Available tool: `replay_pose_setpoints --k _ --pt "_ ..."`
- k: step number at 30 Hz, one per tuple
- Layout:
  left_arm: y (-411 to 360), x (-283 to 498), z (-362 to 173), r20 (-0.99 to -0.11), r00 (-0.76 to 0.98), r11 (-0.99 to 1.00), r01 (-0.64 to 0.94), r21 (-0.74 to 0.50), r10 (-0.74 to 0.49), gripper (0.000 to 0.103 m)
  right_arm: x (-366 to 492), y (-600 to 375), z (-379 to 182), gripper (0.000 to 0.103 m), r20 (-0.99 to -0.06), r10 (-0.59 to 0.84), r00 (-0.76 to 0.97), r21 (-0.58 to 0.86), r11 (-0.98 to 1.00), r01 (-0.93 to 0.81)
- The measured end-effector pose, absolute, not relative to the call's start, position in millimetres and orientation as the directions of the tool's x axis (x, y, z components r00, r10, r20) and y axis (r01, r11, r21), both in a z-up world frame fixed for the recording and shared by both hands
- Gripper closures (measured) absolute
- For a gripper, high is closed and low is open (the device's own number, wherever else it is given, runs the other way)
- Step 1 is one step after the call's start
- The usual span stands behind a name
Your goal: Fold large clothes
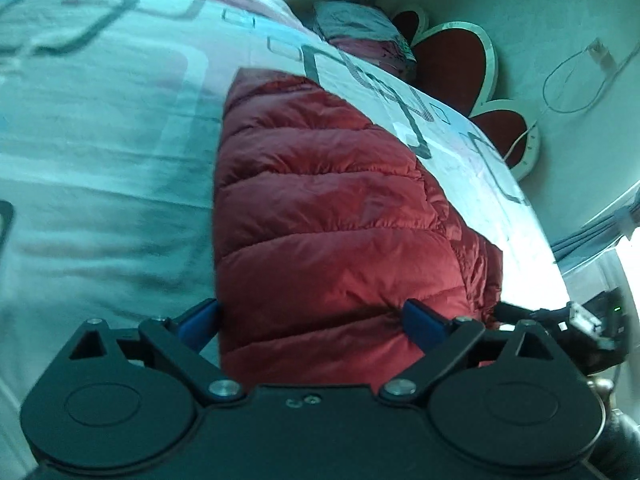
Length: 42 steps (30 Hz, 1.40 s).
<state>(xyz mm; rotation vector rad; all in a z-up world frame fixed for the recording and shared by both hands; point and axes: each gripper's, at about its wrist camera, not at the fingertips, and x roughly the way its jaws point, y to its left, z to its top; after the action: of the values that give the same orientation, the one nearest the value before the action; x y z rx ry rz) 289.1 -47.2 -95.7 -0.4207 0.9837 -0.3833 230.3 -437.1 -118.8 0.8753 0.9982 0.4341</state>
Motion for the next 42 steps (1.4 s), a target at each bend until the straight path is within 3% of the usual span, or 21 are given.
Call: replay_pose_setpoints --k 7,10,11,14,17,20,30,42 --pt "-40.4 308.0 -118.3 -0.684 0.468 0.793 0.062 -0.606 -0.559 0.003 254.8 -420.3 -119.0 0.015 -0.557 0.7 0.447 0.792 0.61 0.032" --pt "-39.1 313.3 -125.6 -0.663 0.461 0.764 0.055 -0.643 -0.59 0.009 268.7 -407.8 -121.6 0.033 -0.574 0.696 0.432 0.775 0.632 0.011" --pt "-39.8 314.3 -126.8 -0.661 0.468 0.766 0.056 -0.641 -0.587 0.017 272.5 -404.9 -122.0 0.045 -0.578 0.694 0.43 0.771 0.637 0.007" --pt "-53.4 312.5 -121.0 -0.69 0.482 0.819 0.112 -0.563 -0.541 0.028 276.9 -392.8 -117.3 0.061 -0.603 0.678 0.42 0.739 0.673 -0.025" --pt "-59.6 307.8 -111.4 -0.698 0.491 0.843 0.166 -0.512 -0.521 0.037 273.1 -383.1 -101.4 0.072 -0.62 0.652 0.437 0.693 0.716 -0.084" --pt "-59.9 301.5 -98.1 -0.692 0.5 0.849 0.225 -0.477 -0.521 0.041 265.7 -376.7 -89.1 0.075 -0.618 0.634 0.464 0.677 0.73 -0.096" --pt "-19.2 286.3 -55.1 -0.648 0.545 0.847 0.36 -0.391 -0.531 0.041 250.8 -318.9 -50.9 0.075 -0.62 0.568 0.542 0.618 0.779 -0.109" --pt "107.5 278.1 -37.8 -0.609 0.618 0.866 0.318 -0.386 -0.498 0.041 286.5 -178.8 -27.1 0.075 -0.605 0.58 0.546 0.569 0.794 -0.213"
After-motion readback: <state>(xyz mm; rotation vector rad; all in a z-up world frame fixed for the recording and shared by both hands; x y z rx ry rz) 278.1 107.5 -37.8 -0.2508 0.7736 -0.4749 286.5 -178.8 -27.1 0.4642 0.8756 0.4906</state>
